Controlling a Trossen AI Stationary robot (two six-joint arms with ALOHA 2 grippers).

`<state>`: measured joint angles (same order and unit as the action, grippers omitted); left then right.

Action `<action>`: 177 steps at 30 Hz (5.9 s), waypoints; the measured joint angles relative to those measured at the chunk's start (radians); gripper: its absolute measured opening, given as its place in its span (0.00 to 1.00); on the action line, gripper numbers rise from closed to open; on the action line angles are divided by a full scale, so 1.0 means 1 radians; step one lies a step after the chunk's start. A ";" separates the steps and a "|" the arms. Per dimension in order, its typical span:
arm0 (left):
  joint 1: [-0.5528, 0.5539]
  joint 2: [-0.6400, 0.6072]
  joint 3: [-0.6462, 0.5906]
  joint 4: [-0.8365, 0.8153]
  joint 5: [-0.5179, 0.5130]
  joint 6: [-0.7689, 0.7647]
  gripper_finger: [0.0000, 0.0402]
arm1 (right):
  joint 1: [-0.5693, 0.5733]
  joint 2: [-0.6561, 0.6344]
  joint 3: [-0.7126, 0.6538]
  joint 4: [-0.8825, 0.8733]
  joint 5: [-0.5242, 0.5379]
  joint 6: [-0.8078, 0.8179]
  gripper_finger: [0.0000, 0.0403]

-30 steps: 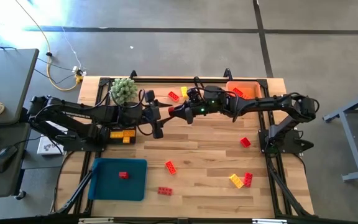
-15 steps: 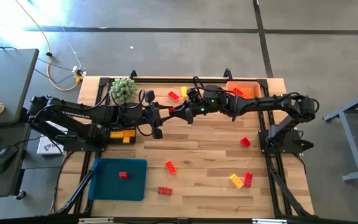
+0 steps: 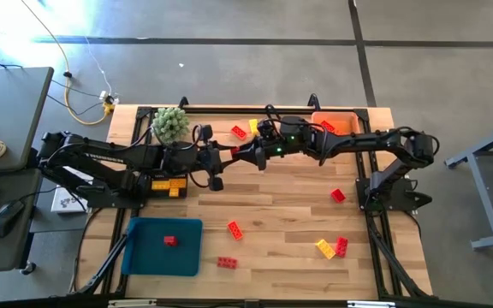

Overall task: Sort & place blocks by color
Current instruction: Put the red game piece into the blue bin, then put the yellow game piece into the black bin

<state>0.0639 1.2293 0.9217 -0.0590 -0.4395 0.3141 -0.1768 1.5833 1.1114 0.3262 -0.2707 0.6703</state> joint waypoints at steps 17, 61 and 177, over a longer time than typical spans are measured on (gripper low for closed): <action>-0.057 0.003 -0.004 -0.165 -0.059 -0.071 0.28 | -0.074 -0.005 0.000 0.007 0.027 -0.046 0.48; -0.497 0.001 -0.002 -0.932 0.364 -0.860 0.28 | 0.100 -0.003 0.000 -1.066 0.202 -0.177 0.48; -0.607 0.001 -0.002 -0.983 0.557 -1.255 0.57 | 0.962 0.233 -0.079 -1.143 0.148 0.895 0.41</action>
<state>-0.5432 1.2301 0.9199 -1.0420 0.1176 -0.9412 0.7849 1.8164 1.0321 -0.8166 -0.1228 1.5658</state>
